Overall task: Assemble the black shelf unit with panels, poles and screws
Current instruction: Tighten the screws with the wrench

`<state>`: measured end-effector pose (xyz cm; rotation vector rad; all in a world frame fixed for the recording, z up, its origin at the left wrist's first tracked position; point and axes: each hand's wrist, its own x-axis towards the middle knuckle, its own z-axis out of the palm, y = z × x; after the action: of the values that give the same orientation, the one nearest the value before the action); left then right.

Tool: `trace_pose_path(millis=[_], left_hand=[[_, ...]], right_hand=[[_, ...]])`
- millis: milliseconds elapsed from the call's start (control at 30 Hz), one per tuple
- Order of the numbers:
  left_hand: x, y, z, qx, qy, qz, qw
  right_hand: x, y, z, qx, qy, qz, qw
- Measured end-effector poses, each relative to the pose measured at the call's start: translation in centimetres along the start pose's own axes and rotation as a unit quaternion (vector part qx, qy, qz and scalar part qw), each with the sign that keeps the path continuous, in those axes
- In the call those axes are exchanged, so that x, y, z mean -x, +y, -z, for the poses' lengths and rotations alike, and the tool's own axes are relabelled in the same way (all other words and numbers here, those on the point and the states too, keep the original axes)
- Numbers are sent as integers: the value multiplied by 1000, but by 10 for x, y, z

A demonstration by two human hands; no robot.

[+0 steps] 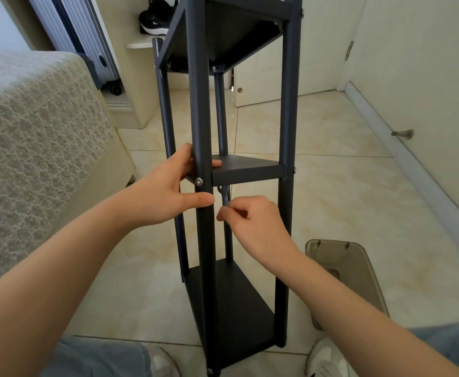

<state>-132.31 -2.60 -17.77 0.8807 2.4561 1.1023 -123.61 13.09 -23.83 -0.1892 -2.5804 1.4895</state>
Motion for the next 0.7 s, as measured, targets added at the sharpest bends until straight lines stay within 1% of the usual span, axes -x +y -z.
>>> trace_pose_path(millis=[700], left_hand=[[-4,-4,0,10,0,-11,1000]], right_hand=[[-13,-4,-6,12,54,22,998]])
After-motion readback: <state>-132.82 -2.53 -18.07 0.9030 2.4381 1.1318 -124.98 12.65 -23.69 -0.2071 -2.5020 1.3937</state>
